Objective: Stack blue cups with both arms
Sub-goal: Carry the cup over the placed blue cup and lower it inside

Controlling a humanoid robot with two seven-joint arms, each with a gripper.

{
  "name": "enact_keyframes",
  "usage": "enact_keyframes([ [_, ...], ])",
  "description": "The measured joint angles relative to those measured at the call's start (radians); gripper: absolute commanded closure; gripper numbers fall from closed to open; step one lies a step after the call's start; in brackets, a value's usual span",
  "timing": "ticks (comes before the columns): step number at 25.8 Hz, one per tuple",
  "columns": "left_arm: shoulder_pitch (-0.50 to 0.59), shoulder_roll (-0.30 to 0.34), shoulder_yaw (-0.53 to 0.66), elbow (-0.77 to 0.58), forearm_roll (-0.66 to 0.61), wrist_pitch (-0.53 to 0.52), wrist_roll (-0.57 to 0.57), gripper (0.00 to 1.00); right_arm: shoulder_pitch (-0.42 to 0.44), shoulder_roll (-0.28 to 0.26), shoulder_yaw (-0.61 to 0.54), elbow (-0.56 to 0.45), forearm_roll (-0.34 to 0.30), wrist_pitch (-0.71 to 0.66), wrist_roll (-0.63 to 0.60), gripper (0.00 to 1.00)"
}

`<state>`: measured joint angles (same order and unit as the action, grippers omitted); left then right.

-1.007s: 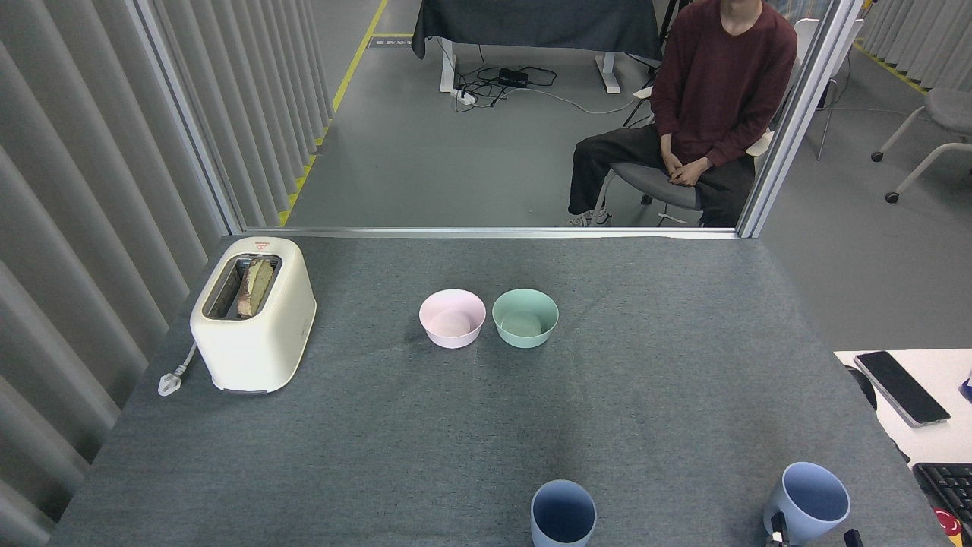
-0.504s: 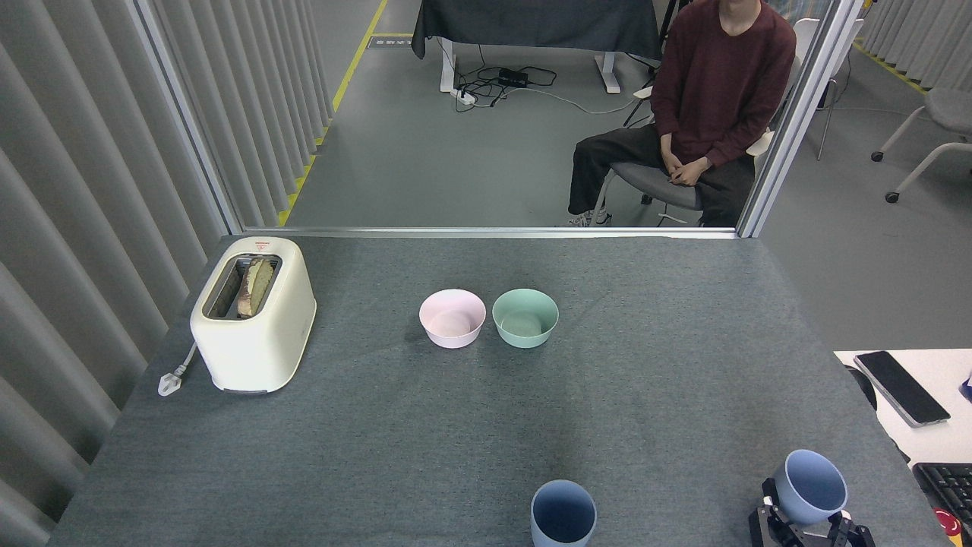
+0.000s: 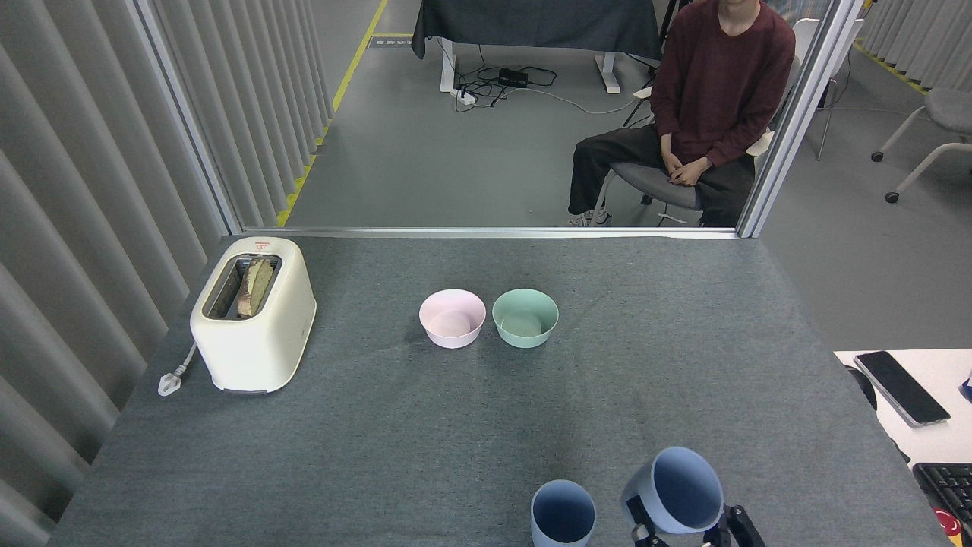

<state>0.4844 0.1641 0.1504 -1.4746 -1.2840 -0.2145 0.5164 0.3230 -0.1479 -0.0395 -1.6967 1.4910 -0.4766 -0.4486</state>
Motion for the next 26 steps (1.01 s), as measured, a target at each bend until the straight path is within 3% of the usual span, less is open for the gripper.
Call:
enact_keyframes([
  [5,0.001,0.001,0.001,0.002,0.001,0.000,0.007,0.00,-0.018,0.059,0.039,-0.014,0.078,-0.004,0.033,0.72],
  [11,0.002,0.000,0.002,0.002,0.002,-0.001,0.008,0.00,-0.050,0.115,0.048,0.038,0.156,0.008,0.059,0.72],
  [26,0.001,0.000,0.016,0.004,0.002,-0.002,0.009,0.00,-0.091,0.130,0.124,0.071,0.180,0.015,0.069,0.71],
])
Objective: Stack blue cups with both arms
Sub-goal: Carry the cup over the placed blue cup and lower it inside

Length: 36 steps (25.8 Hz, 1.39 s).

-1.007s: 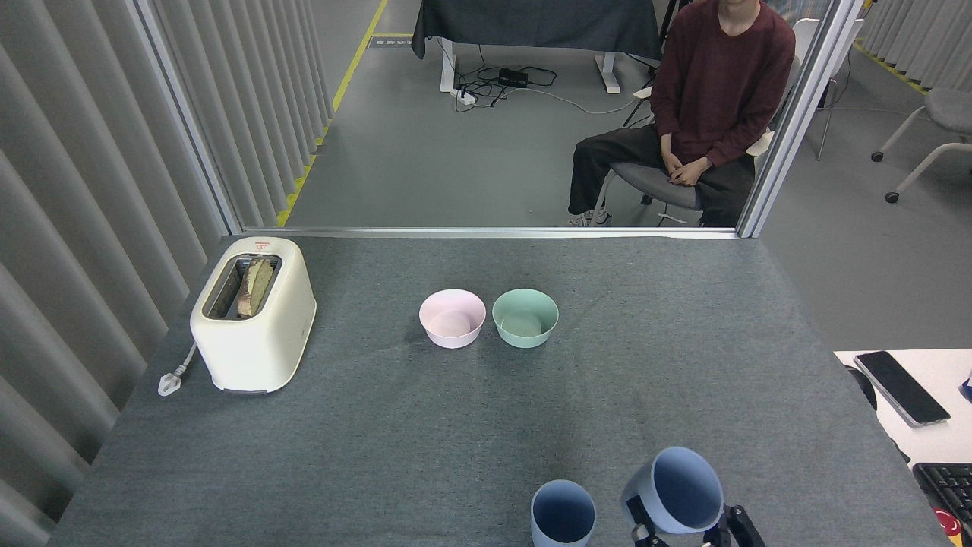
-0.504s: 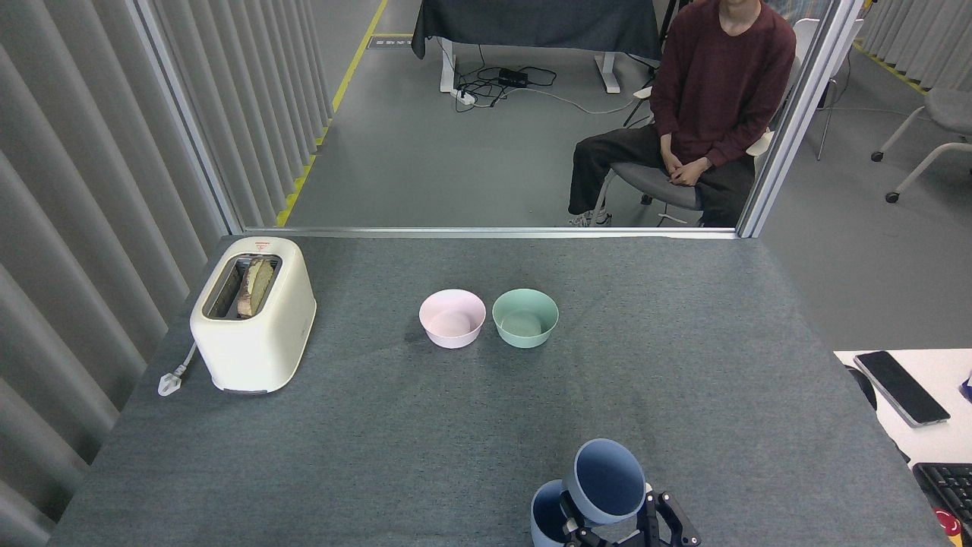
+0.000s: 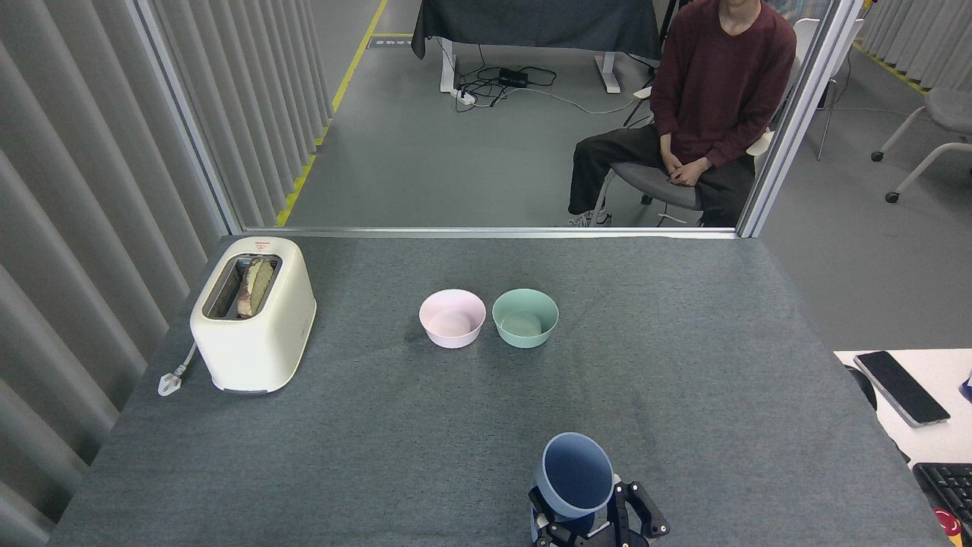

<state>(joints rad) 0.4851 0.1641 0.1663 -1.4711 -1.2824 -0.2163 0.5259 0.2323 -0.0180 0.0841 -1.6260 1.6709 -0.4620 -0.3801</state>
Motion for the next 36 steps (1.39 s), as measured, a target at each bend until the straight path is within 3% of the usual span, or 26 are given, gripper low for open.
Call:
enact_keyframes([
  [34,-0.002,0.000,-0.003,0.012,-0.001,-0.003,0.014,0.00,0.031,-0.017,-0.032,0.001,-0.011,-0.006,-0.010,0.69],
  [36,-0.001,0.000,-0.003,0.012,-0.001,-0.003,0.015,0.00,0.031,-0.016,-0.034,0.001,-0.011,-0.009,-0.010,0.63],
])
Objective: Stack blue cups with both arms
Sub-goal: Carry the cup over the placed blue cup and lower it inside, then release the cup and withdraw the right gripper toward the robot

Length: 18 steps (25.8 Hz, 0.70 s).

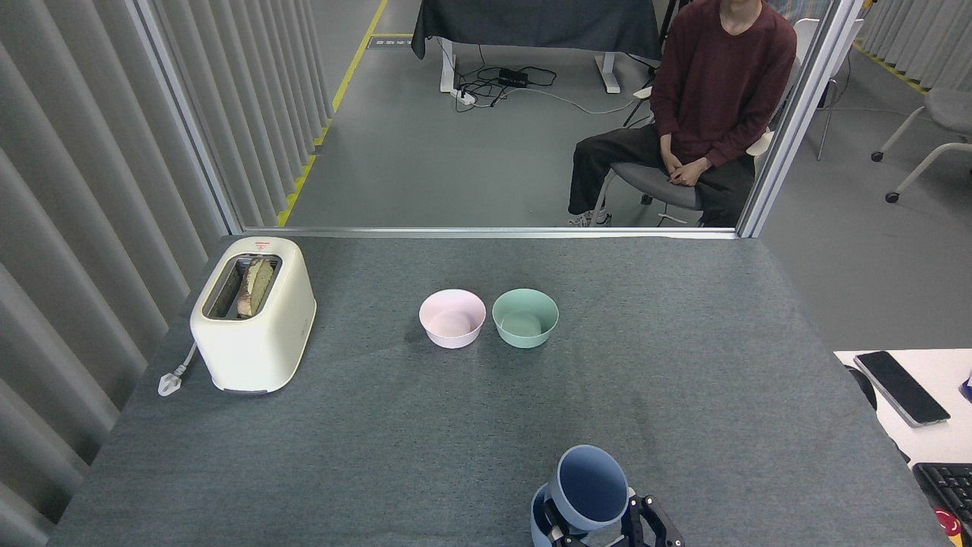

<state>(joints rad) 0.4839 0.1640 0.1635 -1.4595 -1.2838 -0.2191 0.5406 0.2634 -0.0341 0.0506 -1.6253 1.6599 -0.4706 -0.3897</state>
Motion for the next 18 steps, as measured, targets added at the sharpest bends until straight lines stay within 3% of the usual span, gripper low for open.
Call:
enact_keyframes([
  [1,0.000,0.000,0.000,0.000,0.000,0.000,0.000,0.00,0.000,0.000,0.000,0.000,0.000,-0.001,0.000,0.38],
  [2,0.000,0.000,0.000,-0.001,0.000,0.000,0.000,0.01,0.000,0.000,-0.001,0.000,0.000,-0.001,0.000,0.00],
  [13,-0.001,0.000,0.001,-0.001,0.001,0.000,0.002,0.00,-0.002,0.001,-0.004,-0.004,-0.014,-0.006,-0.004,0.00],
  [18,-0.003,0.000,0.001,-0.003,0.000,0.000,0.002,0.00,-0.029,0.012,-0.035,-0.025,-0.076,-0.001,-0.025,0.00],
])
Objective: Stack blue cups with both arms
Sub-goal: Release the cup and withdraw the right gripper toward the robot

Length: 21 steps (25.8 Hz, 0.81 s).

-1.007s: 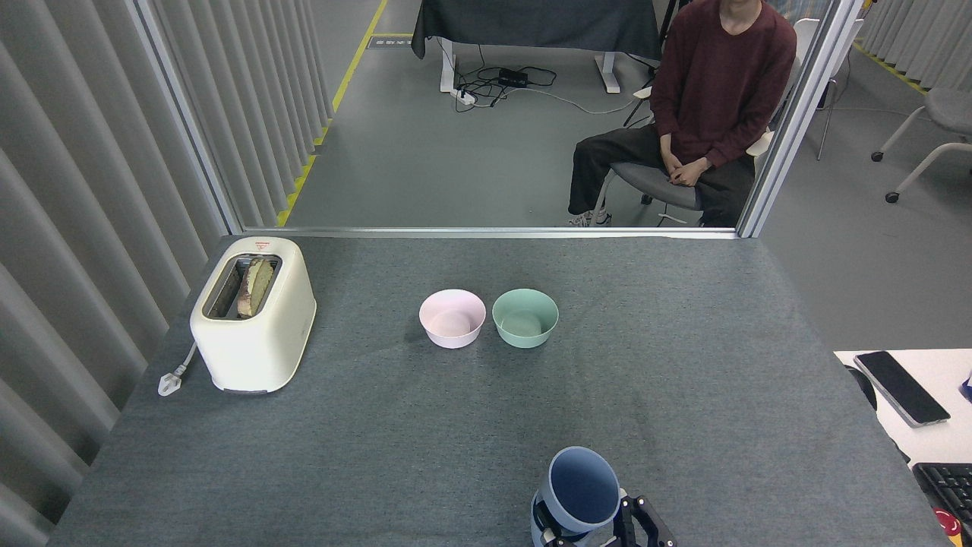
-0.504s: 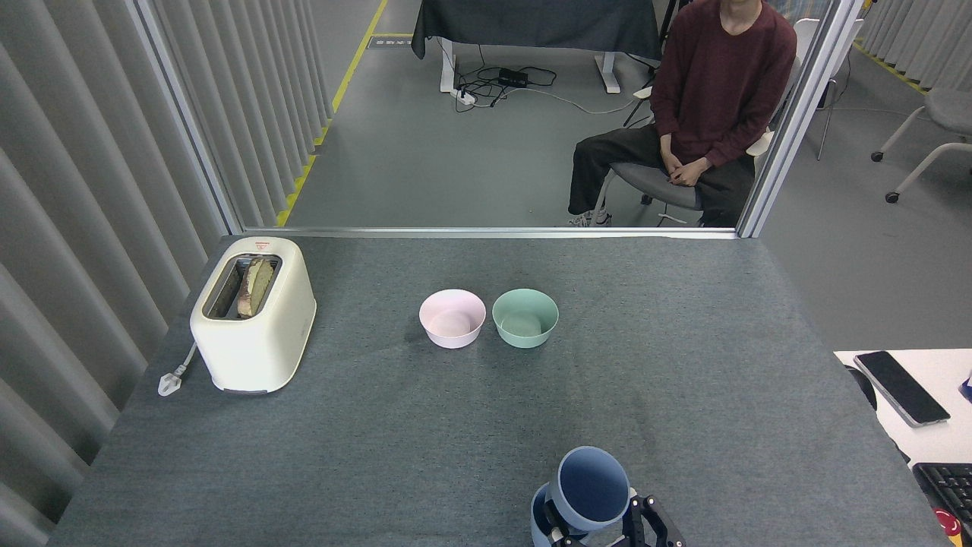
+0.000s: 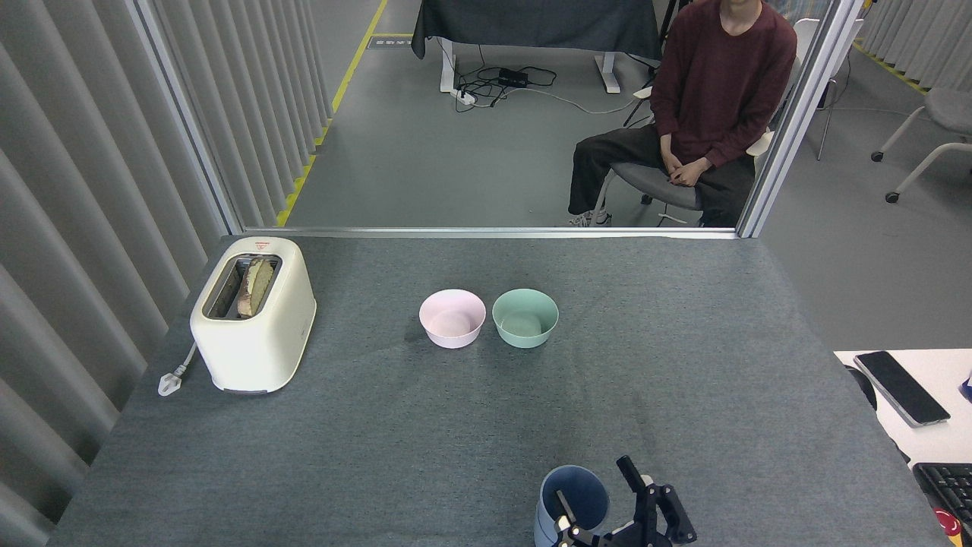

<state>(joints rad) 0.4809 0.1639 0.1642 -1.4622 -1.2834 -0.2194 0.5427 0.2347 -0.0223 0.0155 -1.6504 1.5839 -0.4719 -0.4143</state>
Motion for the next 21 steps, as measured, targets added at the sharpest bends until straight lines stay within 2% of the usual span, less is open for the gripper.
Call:
enact_keyframes([
  [4,-0.001,-0.002,0.000,-0.002,-0.001,0.000,0.000,0.00,-0.079,0.005,-0.137,0.010,-0.125,0.066,-0.025,0.00],
  [6,-0.001,-0.002,0.000,-0.002,0.000,0.000,0.000,0.00,-0.097,-0.026,-0.214,0.065,-0.153,0.103,-0.006,0.00],
  [8,-0.002,-0.001,-0.001,-0.002,0.000,0.000,0.000,0.00,-0.068,-0.096,-0.257,0.124,-0.166,0.108,0.007,0.00],
  [9,-0.004,-0.001,-0.002,-0.001,0.000,0.000,0.000,0.01,-0.028,-0.131,-0.270,0.151,-0.169,0.108,0.010,0.00],
  [11,-0.010,-0.001,-0.004,-0.001,0.001,-0.001,-0.001,0.00,0.035,-0.163,-0.283,0.181,-0.172,0.106,-0.011,0.00],
  [15,-0.030,-0.003,-0.009,-0.006,0.000,-0.001,-0.002,0.01,0.136,-0.141,-0.295,0.194,-0.170,0.102,-0.070,0.00],
  [21,-0.068,-0.003,-0.017,-0.010,-0.004,0.000,-0.007,0.00,0.246,-0.102,-0.298,0.149,-0.167,0.102,-0.102,0.00],
])
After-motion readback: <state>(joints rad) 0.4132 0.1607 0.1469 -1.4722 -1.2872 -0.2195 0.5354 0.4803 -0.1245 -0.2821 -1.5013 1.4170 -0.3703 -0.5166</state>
